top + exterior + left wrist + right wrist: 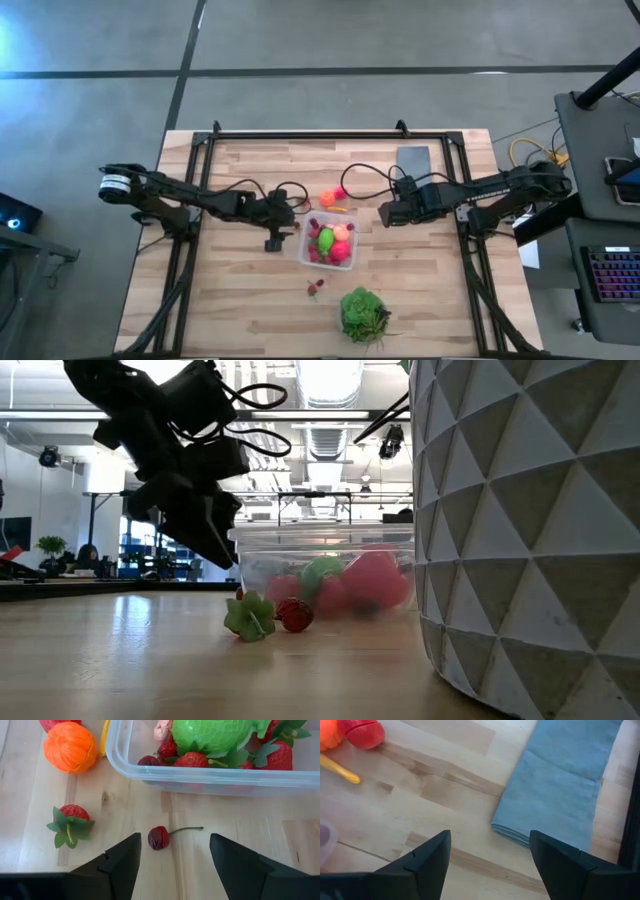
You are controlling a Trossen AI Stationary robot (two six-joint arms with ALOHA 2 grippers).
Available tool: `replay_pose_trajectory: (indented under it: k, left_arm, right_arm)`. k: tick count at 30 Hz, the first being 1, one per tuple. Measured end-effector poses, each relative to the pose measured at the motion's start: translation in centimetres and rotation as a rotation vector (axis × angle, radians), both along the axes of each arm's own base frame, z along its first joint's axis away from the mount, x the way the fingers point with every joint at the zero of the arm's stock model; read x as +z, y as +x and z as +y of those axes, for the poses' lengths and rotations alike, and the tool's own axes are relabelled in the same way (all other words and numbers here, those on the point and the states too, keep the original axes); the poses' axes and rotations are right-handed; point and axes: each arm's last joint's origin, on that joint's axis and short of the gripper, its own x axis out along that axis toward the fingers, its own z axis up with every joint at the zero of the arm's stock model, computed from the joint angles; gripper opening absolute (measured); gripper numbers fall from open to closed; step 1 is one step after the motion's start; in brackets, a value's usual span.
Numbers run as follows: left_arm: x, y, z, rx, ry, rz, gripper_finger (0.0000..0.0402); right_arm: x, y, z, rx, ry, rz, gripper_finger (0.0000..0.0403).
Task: Pick and placing Produce into tupperware
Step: Put the red strawberry into the transparent container
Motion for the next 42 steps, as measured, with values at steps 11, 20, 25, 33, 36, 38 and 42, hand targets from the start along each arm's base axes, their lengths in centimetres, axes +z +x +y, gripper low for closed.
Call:
replay_pose_trajectory:
  k: [11, 20, 25, 33, 36, 38, 42]
  left_arm:
    - [1.1, -0.1, 0.0, 0.005, 0.0, -0.038, 0.0223]
    - [1.7, -2.4, 0.2, 0.19, -0.057, 0.05, 0.0223]
    - [1.7, -3.3, 0.2, 0.259, -0.104, 0.074, 0.0223]
    - [1.9, -3.7, 0.2, 0.274, -0.118, 0.056, 0.0223]
    - [1.8, -3.7, 0.2, 0.274, -0.118, 0.059, 0.0223]
    - [1.9, -3.7, 0.2, 0.274, -0.118, 0.056, 0.0223]
    - [1.8, -3.7, 0.2, 0.274, -0.117, 0.058, 0.0223]
  right_arm:
    - [0.2, 2.7, -1.9, 0.039, 0.194, -0.22, 0.0258]
    - [-1.5, 5.6, -8.9, -0.113, 0.339, -0.459, 0.026]
    - [-3.1, 7.9, -10.2, -0.074, 0.395, -0.5, 0.0273]
    - [-3.9, 11.5, -11.3, -0.099, 0.402, -0.443, 0.0296]
    - [-4.0, 12.4, -11.9, -0.118, 0.398, -0.407, 0.0304]
    - [-4.2, 13.1, -12.2, -0.132, 0.404, -0.392, 0.031]
    - [-4.3, 14.1, -12.5, -0.163, 0.422, -0.34, 0.0319]
